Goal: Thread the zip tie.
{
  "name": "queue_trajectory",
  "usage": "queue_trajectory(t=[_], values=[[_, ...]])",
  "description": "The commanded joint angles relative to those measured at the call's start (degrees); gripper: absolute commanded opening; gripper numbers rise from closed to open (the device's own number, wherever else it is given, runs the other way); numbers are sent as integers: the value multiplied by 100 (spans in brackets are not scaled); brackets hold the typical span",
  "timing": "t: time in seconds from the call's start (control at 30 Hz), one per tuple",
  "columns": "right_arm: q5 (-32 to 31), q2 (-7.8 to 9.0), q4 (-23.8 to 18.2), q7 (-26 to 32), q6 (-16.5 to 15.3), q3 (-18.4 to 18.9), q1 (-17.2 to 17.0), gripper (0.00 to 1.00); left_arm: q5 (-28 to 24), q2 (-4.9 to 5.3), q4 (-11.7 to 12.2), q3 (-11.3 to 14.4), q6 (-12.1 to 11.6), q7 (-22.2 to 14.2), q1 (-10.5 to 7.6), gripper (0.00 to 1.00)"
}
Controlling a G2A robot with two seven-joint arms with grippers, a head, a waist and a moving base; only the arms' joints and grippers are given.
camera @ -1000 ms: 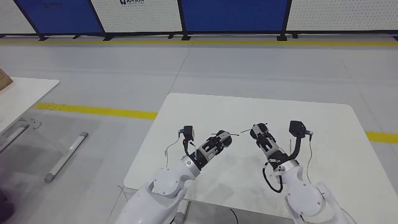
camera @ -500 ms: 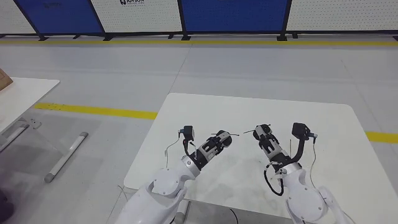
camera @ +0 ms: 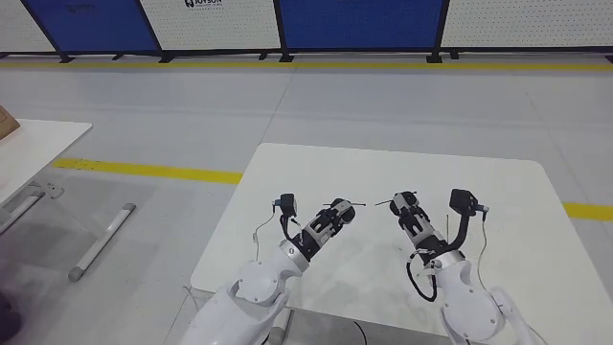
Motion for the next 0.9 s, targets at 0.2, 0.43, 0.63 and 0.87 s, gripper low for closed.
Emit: queue_trajectory(t=[0.2,0.43,0.63,0.87], values=[[-51,-53,50,8,-77,-108,97,0,0,0,0,0,0,0,0,0],[-240,-106,178,-53,47,-228,205,0,0,0,0,0,0,0,0,0],[-377,-149,258,-26,133,-329,271,0,0,0,0,0,0,0,0,0],[-387,-174,216,-106,115,-260,224,0,0,0,0,0,0,0,0,0]])
